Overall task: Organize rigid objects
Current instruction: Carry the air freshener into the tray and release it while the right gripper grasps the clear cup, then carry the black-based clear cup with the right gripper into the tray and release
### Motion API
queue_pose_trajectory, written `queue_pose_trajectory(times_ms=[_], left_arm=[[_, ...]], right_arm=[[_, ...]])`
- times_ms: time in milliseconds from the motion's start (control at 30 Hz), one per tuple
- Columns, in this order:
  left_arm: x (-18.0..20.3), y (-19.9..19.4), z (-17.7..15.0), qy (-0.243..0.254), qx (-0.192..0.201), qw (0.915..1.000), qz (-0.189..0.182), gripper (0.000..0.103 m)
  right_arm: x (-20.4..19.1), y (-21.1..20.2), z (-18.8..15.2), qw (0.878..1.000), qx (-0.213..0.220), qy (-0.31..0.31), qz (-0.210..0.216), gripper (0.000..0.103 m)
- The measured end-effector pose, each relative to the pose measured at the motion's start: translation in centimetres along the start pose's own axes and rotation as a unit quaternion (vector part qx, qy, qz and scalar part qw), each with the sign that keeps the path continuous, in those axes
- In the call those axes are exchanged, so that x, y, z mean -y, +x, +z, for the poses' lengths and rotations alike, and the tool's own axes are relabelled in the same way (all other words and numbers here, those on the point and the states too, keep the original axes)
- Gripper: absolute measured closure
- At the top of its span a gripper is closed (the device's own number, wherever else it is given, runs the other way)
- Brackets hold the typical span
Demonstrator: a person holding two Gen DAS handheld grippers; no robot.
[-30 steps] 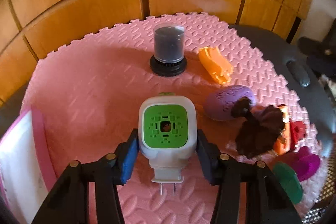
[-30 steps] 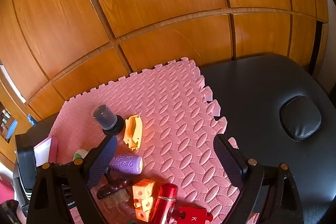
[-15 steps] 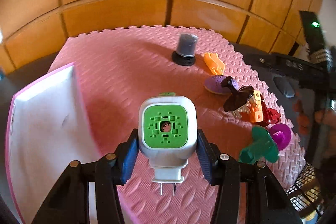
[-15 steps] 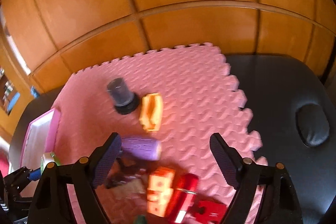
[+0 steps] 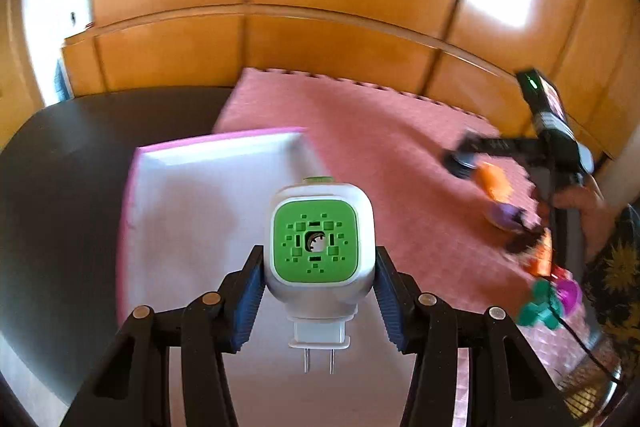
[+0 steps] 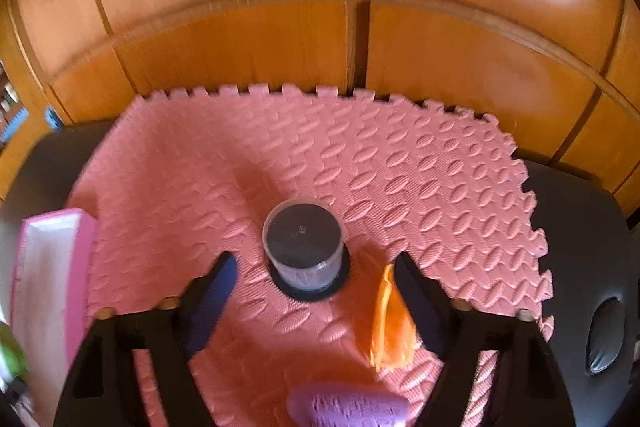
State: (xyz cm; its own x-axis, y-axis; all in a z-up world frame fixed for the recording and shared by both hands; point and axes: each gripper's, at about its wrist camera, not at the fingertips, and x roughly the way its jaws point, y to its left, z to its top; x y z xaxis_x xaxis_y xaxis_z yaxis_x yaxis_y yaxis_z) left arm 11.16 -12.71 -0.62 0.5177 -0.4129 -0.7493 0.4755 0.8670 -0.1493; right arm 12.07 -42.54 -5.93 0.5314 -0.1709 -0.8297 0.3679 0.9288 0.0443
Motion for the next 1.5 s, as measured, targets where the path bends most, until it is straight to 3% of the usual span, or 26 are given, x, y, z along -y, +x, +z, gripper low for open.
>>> queue_pose_trajectory(times_ms=[100,267,500,633,700,767,967,1133,1500], left_arm=[[-2.9,1.8,1.3,-0.016,-0.008,0.9995,0.025,0.051],[-6.8,4.7,2.6,-0.034,-0.023,0.9975,0.057,0.051],[-8.4,7.2,3.6,-0.042,-0.031,0.9942,0.094,0.051],[-8.6,7.3,3.6,-0.037,-0.026,0.9922,0.116,0.046],[-8.6,6.5,3.5,-0.039,-0.018,0.9923,0.116,0.033],[-8.6,5.4,3.4,-0.049,-0.005,0.9926,0.111,0.027],[-7.5,0.5,1.3,-0.070,0.029,0.9914,0.107,0.026],[-5.8,-3.0,-2.5,-0.082,0.041,0.9894,0.113,0.026],[-3.8,-6.5,-7.5,-0.080,0.049,0.9885,0.119,0.026]], right_arm=[[-0.2,1.9,0.0,1.000,-0.024,0.005,-0.007,0.059],[-1.2,0.7,-0.9,1.000,-0.018,-0.001,0.014,0.059],[-3.9,-2.2,-3.8,0.997,-0.023,-0.035,0.071,0.059],[-5.5,-2.9,-5.6,0.995,-0.028,-0.058,0.077,0.059],[-6.2,-3.1,-6.6,0.994,-0.032,-0.067,0.080,0.059],[-6.7,-3.0,-7.4,0.993,-0.035,-0.073,0.081,0.059],[-7.2,-3.2,-8.2,0.994,-0.023,-0.078,0.069,0.059],[-6.9,-3.2,-8.2,0.995,-0.018,-0.064,0.072,0.059],[-7.8,-3.9,-9.3,0.997,-0.007,-0.060,0.051,0.059]])
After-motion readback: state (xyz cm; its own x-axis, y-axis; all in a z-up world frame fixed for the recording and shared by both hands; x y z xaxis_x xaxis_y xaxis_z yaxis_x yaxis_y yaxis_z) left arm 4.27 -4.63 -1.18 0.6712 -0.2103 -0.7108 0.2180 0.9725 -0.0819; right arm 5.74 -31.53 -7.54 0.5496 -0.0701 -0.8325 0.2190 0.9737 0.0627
